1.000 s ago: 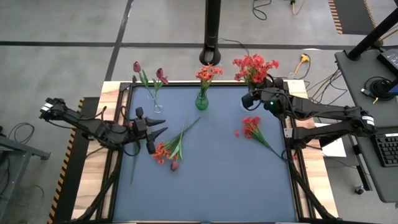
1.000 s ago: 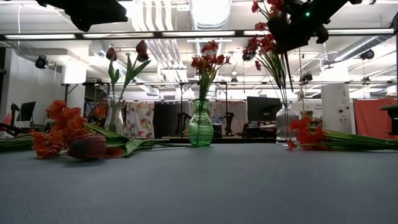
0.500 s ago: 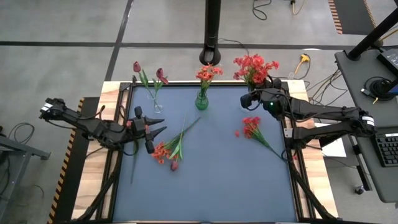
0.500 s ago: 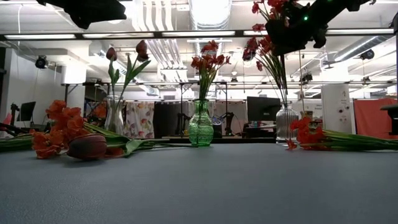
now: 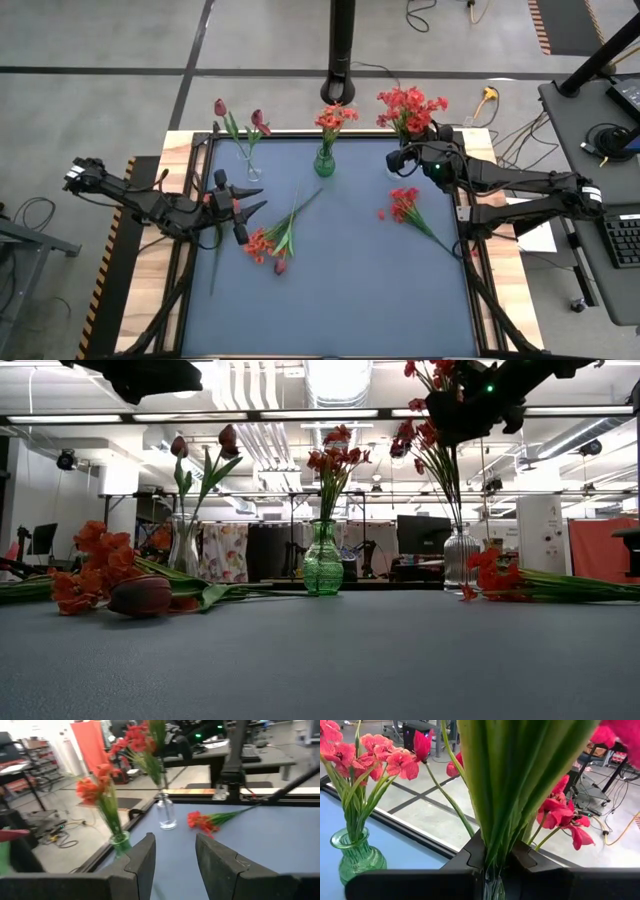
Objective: Sort flowers into vase by color
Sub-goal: Put the left red flowers into the right transparent vase
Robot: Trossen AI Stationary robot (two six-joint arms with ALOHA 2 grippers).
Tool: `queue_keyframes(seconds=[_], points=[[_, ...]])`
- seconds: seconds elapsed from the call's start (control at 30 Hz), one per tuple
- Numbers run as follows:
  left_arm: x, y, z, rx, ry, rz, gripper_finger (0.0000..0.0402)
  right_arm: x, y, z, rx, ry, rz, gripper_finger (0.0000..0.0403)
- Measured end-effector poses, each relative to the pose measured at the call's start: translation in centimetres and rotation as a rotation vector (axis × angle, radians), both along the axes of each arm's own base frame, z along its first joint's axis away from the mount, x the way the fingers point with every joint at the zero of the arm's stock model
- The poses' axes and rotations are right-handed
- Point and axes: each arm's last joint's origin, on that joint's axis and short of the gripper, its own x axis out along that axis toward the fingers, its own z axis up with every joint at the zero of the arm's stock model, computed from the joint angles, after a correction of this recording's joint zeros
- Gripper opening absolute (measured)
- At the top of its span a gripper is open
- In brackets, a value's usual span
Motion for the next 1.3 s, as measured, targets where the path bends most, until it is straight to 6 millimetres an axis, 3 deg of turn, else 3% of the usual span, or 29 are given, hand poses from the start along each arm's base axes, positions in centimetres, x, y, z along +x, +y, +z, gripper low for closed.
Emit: queue_keyframes(seconds=[1.3], points=[[0.0,0.0,0.0,0.002,0.002,0.005,0.0123,0.1,-0.2,-1.3,-0.051,0.025,0.009,0.0028]])
